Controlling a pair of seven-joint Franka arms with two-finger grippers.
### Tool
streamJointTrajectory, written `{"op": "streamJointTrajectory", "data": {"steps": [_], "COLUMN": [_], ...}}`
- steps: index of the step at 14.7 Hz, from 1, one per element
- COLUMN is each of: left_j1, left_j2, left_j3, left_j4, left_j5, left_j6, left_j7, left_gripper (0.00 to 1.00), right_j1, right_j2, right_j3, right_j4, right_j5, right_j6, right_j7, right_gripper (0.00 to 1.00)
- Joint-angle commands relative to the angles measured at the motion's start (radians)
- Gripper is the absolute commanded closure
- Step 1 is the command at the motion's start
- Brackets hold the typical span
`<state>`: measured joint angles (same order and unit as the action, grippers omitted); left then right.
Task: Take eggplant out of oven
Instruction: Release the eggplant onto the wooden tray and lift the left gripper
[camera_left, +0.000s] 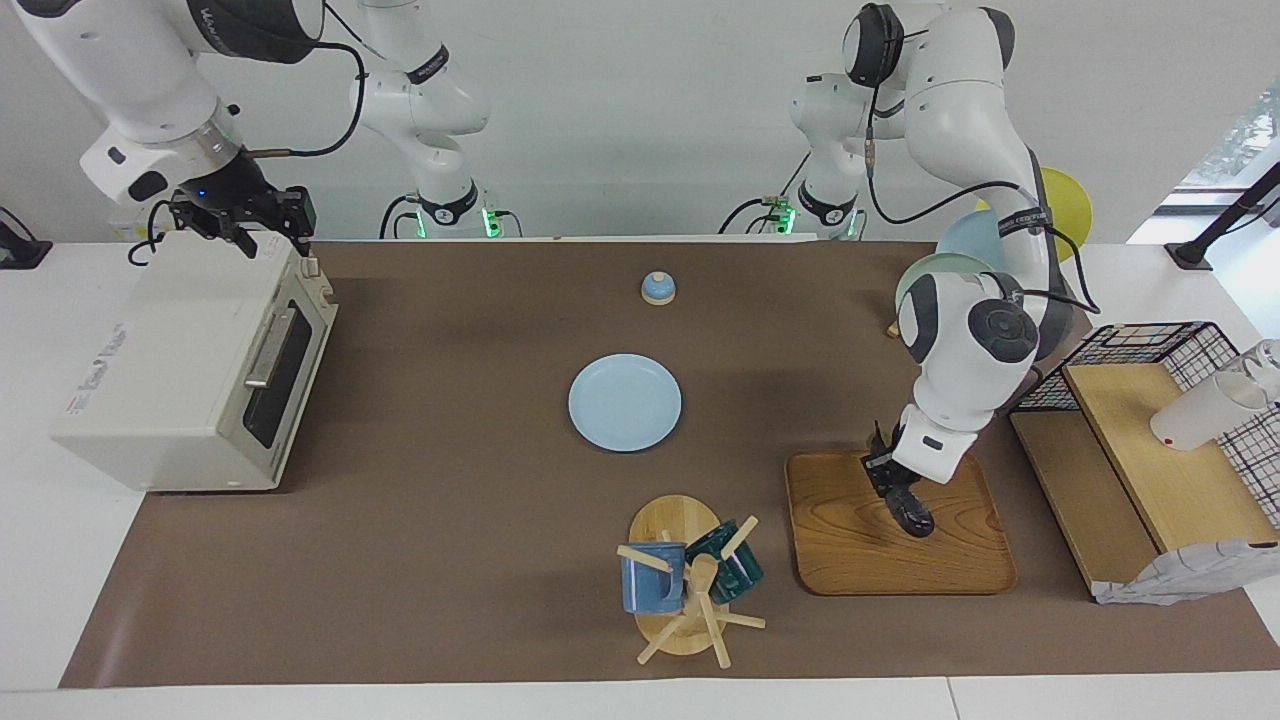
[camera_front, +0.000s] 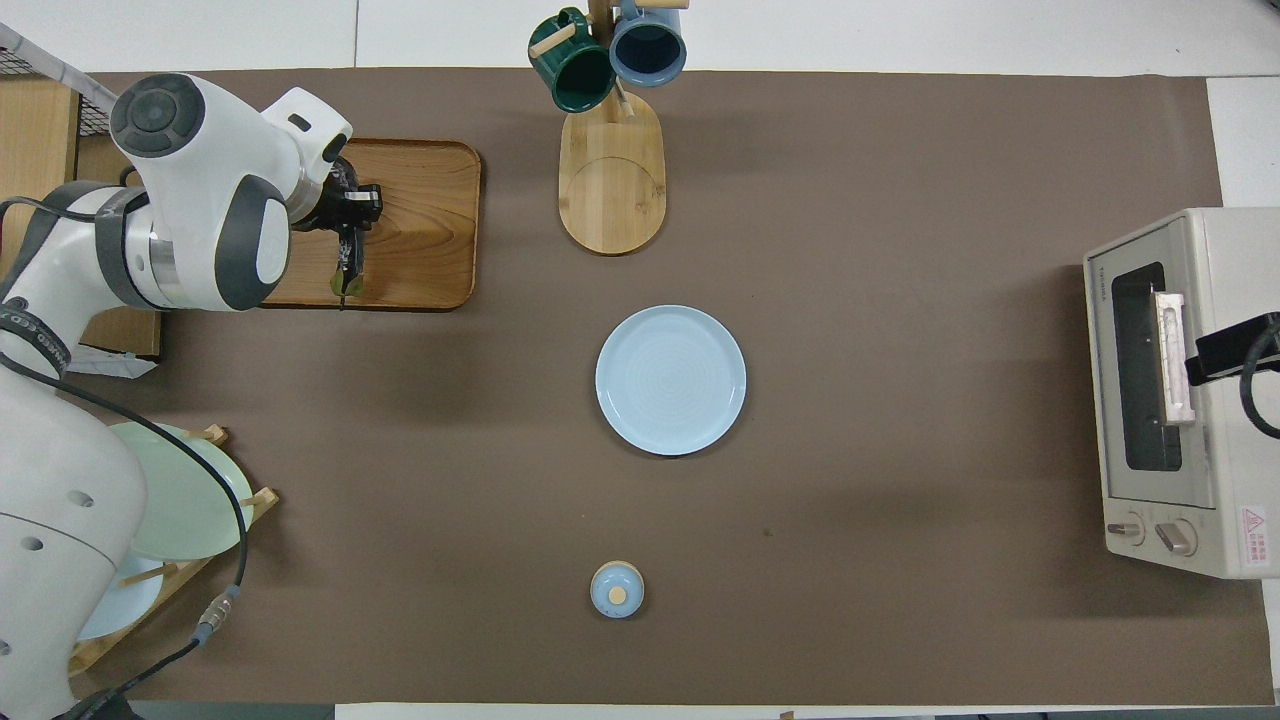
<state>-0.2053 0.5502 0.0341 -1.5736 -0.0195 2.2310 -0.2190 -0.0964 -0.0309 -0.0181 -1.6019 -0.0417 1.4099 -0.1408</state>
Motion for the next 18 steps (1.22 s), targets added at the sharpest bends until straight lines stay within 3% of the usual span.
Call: {"op": "streamJointTrajectory", "data": {"steps": [1, 3, 4, 5, 6, 12, 18], "left_j1": [0.007, 0.006, 0.006, 0.004, 0.004, 0.004, 0.007], "left_j2": [0.010, 0.008, 0.010, 0.010, 0.008, -0.009, -0.223], "left_j3": [-0.006, -0.006, -0.006, -0.006, -0.006, -0.008, 0.006], "left_j4": [0.012, 0.012, 0.014, 0.017, 0.024, 0.093, 0.093], "left_j5": [-0.004, -0.005, -0.005, -0.004, -0.004, -0.010, -0.002], "left_j6": [0.021, 0.021, 0.019, 0.013, 0.007, -0.134, -0.367], "left_j7": [0.027, 0.026, 0.026, 0.024, 0.023, 0.018, 0.015], "left_gripper": [1.00, 1.00, 0.88, 0.14, 0.00, 0.00, 0.00], "right_j1": [0.009, 0.013, 0.023, 0.042, 0.053, 0.055, 0.050], "right_j2": [0.041, 0.058, 0.055, 0.054, 0.052, 0.026, -0.009], "right_j3": [0.001, -0.002, -0.005, -0.023, -0.049, -0.056, -0.059], "right_j4": [0.080, 0.103, 0.103, 0.102, 0.102, 0.077, 0.053], "right_j5": [0.013, 0.017, 0.022, 0.029, 0.029, 0.031, 0.029], "right_j6": [-0.017, -0.011, -0.014, -0.014, -0.012, -0.012, -0.011], "right_j7": [0.004, 0.029, 0.036, 0.037, 0.035, 0.040, 0.037], "right_gripper": [0.00, 0.00, 0.00, 0.00, 0.00, 0.00, 0.00]}}
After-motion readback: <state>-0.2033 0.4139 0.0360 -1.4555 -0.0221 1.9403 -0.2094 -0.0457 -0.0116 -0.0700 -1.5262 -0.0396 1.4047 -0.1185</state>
